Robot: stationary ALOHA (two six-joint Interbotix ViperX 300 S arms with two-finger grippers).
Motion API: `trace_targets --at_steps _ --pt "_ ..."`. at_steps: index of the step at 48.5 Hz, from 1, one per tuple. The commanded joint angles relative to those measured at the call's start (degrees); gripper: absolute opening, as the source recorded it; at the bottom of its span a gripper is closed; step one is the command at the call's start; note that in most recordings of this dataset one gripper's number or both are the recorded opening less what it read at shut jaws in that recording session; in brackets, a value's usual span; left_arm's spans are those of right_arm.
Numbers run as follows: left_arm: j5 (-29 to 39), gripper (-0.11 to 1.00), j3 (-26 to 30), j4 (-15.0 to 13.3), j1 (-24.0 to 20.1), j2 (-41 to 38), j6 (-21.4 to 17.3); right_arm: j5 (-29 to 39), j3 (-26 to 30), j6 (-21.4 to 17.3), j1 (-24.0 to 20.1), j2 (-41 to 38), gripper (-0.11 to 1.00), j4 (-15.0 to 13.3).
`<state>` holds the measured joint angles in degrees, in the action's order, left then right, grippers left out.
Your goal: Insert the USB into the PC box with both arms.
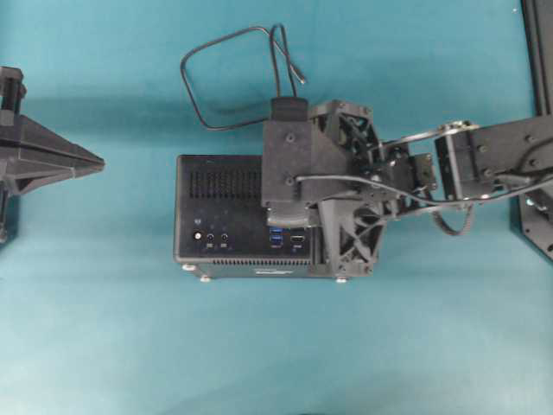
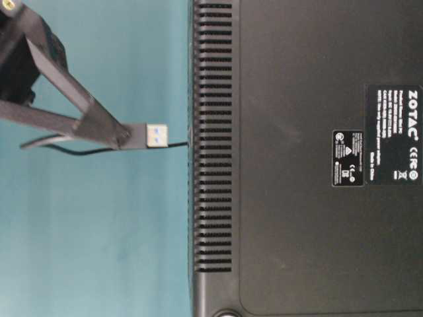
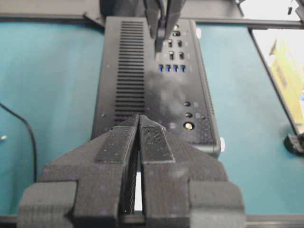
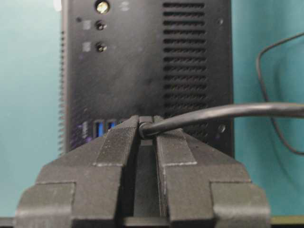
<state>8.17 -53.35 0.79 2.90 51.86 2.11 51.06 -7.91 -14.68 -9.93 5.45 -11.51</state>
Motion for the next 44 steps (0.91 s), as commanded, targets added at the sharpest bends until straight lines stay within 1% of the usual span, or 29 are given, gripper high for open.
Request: trace_targets --at_steps 1,30,44 --pt "-0.6 0.0 1.6 0.2 0.1 -0.2 0.0 -0.5 1.1 -0.4 -0.2 0.4 0.1 -0.4" --pt "-0.6 0.0 1.6 0.2 0.1 -0.4 0.0 -1.1 -2.1 -0.7 -0.2 -0.2 0.1 -0.7" --pt "-0.7 0.0 1.7 0.2 0.1 -0.2 0.0 -1.1 -2.2 -0.7 -0.4 -0.3 0.1 -0.7"
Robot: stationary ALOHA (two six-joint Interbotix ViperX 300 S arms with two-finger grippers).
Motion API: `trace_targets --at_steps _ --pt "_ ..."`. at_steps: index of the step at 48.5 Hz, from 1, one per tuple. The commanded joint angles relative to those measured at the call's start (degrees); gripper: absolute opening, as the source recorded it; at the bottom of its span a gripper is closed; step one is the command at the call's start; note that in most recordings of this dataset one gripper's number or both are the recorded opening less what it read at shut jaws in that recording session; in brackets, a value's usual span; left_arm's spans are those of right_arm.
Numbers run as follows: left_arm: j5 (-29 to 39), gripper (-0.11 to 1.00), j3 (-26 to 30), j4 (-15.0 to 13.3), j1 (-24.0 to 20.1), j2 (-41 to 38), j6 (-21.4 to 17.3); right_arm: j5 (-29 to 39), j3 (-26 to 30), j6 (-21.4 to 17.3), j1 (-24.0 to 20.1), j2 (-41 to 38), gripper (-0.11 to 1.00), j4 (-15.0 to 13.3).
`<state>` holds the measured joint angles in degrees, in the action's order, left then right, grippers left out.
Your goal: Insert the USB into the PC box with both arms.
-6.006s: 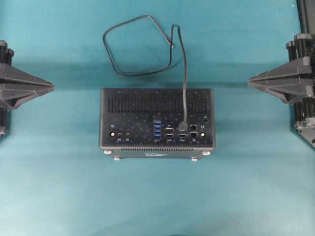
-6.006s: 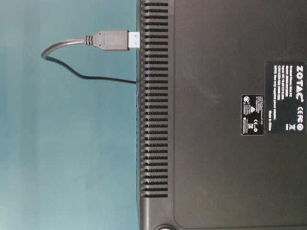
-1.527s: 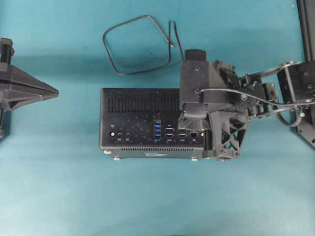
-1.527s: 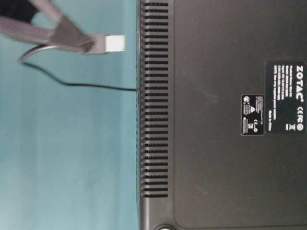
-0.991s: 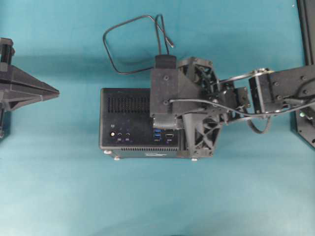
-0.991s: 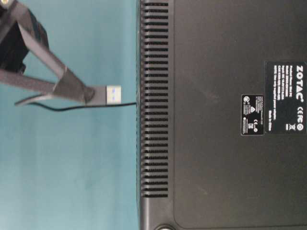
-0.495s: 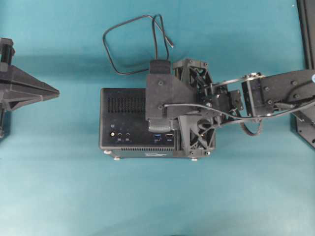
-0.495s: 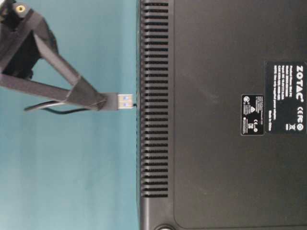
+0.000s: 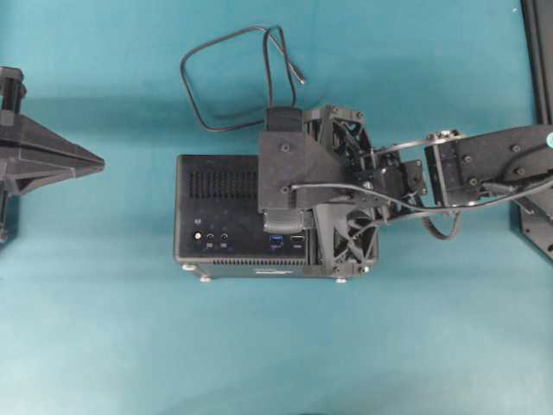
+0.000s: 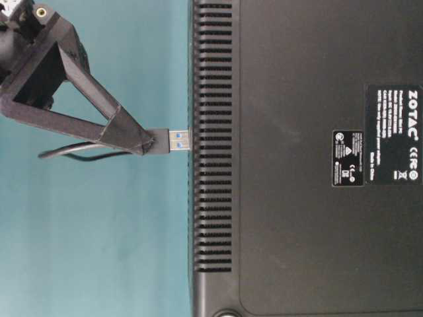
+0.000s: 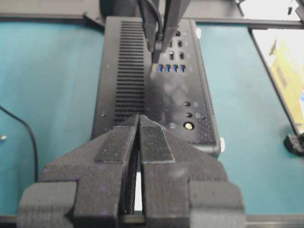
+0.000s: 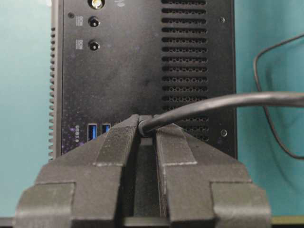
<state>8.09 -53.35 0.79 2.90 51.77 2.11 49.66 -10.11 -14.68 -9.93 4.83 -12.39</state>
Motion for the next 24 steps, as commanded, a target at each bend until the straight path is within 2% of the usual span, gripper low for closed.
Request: trace_targets --at_steps 1,24 --pt "-0.5 0.0 1.7 0.2 0.1 -0.1 0.0 0.4 -0.1 -0.8 -0.4 0.4 0.1 0.2" --pt "-0.5 0.0 1.4 0.2 0.1 -0.3 0.0 0.5 -0.2 -1.0 -0.9 0.4 0.1 0.4"
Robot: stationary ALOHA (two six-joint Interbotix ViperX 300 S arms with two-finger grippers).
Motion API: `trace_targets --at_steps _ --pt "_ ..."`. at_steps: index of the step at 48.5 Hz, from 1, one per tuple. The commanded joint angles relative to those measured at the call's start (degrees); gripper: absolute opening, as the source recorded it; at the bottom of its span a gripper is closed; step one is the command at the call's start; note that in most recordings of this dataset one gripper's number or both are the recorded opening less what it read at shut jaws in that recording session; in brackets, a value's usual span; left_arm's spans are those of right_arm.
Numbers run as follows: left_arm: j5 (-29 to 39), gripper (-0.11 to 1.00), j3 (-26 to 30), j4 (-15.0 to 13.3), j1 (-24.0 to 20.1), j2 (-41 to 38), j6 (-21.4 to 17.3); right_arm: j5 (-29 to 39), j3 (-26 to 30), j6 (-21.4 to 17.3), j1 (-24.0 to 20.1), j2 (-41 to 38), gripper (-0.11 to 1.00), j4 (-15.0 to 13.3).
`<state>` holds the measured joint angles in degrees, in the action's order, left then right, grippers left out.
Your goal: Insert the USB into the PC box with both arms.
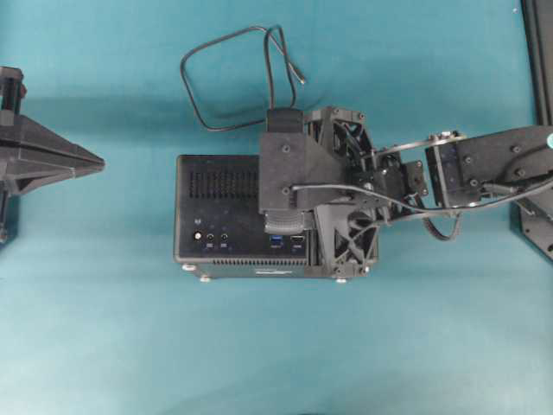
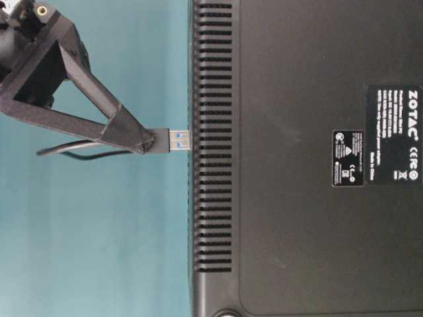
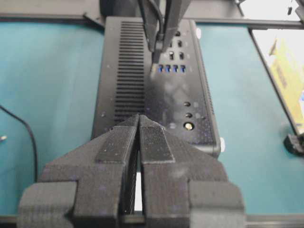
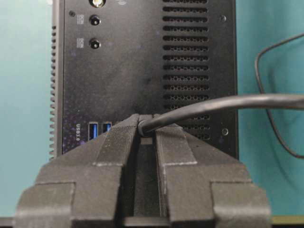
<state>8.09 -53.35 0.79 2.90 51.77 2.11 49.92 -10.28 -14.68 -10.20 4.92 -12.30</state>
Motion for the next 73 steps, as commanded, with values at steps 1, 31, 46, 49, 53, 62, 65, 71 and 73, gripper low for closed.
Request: trace_targets --at_steps 1,31,46,49,53,62,65,71,73 --pt "-0.5 0.0 1.4 0.2 0.0 -0.3 0.0 0.2 0.0 -1.0 -0.7 0.3 0.1 0.4" --pt "-0.5 0.0 1.3 0.2 0.1 -0.3 0.0 0.0 -1.1 -3.3 -1.8 0.0 0.1 0.4" --pt "-0.5 0.0 1.4 0.2 0.1 -0.3 0.0 -0.3 -1.2 -3.4 -1.8 -0.3 0.1 0.4" --pt "-0.5 0.0 1.4 0.2 0.1 -0.3 0.0 -0.2 -1.5 -3.3 -1.7 -0.4 0.1 0.4" --pt "-0.5 0.0 1.3 0.2 0.1 -0.4 0.0 -0.3 -2.0 -3.3 -1.2 -0.4 0.1 0.1" --pt "-0.6 0.0 1.3 0.2 0.1 -0.3 0.0 -0.3 -2.6 -3.2 0.1 -0.3 0.1 0.0" --pt "-0.6 0.0 1.3 0.1 0.1 -0.3 0.1 -0.4 -2.7 -3.1 0.3 -0.4 0.1 0.0" --pt "-0.6 0.0 1.3 0.2 0.1 -0.4 0.1 -1.3 -2.7 -3.3 0.0 -0.4 0.1 0.1" --pt "-0.5 0.0 1.3 0.2 0.1 -0.4 0.1 -1.6 -2.8 -3.3 -0.3 -0.4 0.1 0.1"
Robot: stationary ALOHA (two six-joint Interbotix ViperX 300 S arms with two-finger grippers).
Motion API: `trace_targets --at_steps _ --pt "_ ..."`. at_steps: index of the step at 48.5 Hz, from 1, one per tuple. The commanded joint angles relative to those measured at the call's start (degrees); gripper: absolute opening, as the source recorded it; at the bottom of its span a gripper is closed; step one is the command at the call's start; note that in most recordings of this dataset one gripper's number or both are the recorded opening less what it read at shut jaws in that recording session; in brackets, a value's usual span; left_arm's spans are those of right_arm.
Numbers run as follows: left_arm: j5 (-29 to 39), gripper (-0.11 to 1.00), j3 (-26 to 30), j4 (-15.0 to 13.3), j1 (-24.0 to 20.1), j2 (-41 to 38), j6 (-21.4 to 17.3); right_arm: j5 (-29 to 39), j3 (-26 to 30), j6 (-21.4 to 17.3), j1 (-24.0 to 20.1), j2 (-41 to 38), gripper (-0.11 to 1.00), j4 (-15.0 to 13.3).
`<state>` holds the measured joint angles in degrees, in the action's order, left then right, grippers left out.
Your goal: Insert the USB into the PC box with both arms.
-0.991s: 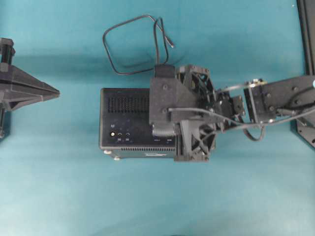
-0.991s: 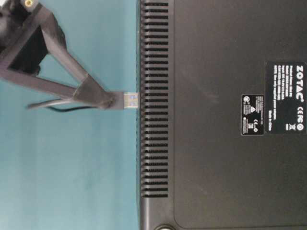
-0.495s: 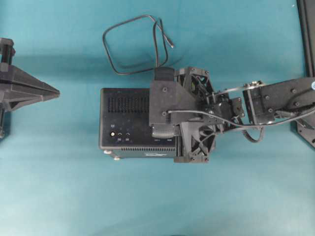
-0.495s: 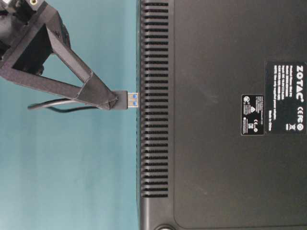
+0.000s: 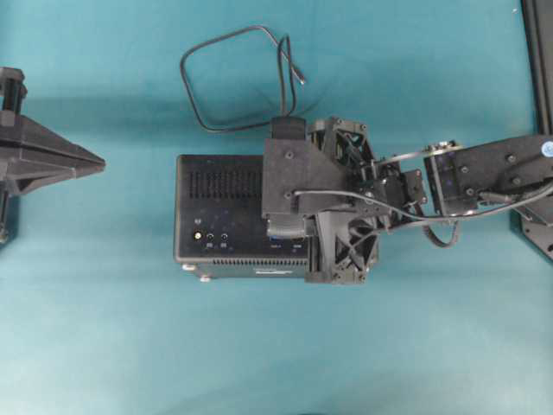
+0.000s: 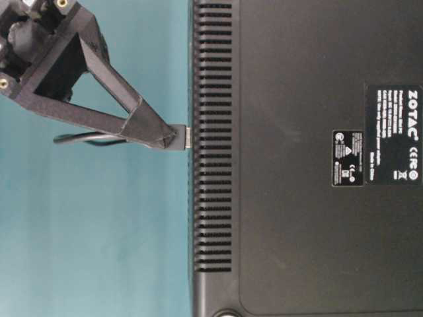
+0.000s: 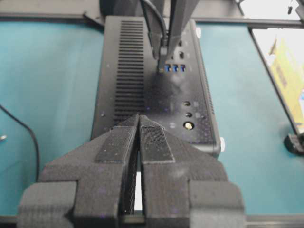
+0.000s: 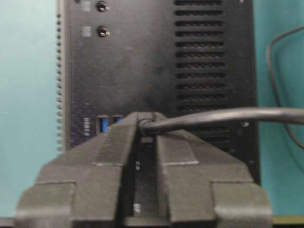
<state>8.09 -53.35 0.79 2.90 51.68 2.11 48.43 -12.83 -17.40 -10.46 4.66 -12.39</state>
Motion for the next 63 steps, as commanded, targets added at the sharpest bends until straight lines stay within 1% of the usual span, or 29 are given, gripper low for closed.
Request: trace_targets --at_steps 1,10,21,27,31,34,37,42,45,47,49,55,63 --pt "-0.5 0.0 1.3 0.2 0.1 -0.3 0.1 -0.2 -0.3 -0.7 -0.2 -0.1 0.1 0.3" --pt "-0.6 0.0 1.3 0.2 0.1 -0.3 0.1 -0.3 -0.3 -0.8 -1.1 -0.4 0.1 0.4" --pt "-0.6 0.0 1.3 0.2 0.1 -0.3 0.1 -0.3 0.0 -0.7 -1.1 -0.4 0.1 0.3" --pt "-0.6 0.0 1.3 0.2 0.1 -0.3 0.1 -0.4 0.3 -0.6 -1.0 -0.2 0.13 0.1" --pt "-0.5 0.0 1.3 0.1 0.1 -0.2 0.1 -0.3 0.4 -0.6 -1.0 0.0 0.19 0.1" --pt "-0.6 0.0 1.3 0.2 0.0 -0.3 0.1 -0.3 0.5 -0.6 -0.9 0.1 0.26 0.1" --pt "-0.6 0.0 1.3 0.2 0.1 -0.3 0.1 -0.3 0.7 -0.6 -1.0 0.3 0.35 0.1" --pt "-0.6 0.0 1.3 0.2 0.1 -0.3 0.1 -0.2 1.2 -0.6 -0.9 0.4 0.55 -0.4" --pt "-0.5 0.0 1.2 0.2 0.1 -0.3 0.1 0.1 1.6 -0.6 -1.0 0.4 0.64 -0.8" --pt "-0.6 0.0 1.3 0.2 0.1 -0.3 0.1 0.2 2.0 -0.5 -0.9 0.5 0.68 -1.1" --pt "-0.6 0.0 1.3 0.2 0.1 -0.3 0.1 0.3 2.4 -0.5 -0.9 0.6 0.7 -1.5" --pt "-0.6 0.0 1.4 0.2 0.1 -0.2 0.1 0.4 3.5 -0.5 -0.9 0.8 0.7 -2.6" --pt "-0.5 0.0 1.5 0.2 0.1 -0.3 0.1 1.8 5.4 -0.5 -0.9 1.5 0.69 -3.4"
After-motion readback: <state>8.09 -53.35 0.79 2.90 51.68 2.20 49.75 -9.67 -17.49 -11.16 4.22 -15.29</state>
